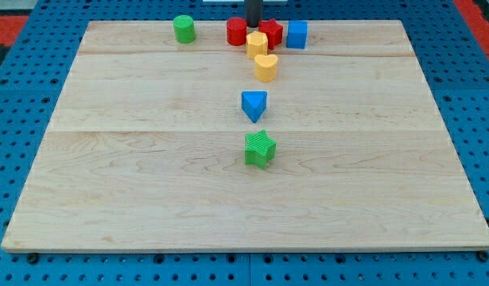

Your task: Place a blue cube to the bottom right of the red star

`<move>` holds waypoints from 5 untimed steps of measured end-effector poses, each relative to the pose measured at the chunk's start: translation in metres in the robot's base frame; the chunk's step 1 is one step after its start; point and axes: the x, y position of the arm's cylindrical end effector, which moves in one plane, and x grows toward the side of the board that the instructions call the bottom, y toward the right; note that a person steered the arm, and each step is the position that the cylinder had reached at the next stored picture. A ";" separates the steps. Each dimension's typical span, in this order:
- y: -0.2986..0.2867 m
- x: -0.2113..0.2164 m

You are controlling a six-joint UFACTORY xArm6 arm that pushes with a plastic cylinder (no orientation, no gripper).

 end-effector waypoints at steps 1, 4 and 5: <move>0.010 0.002; 0.014 0.001; 0.046 0.001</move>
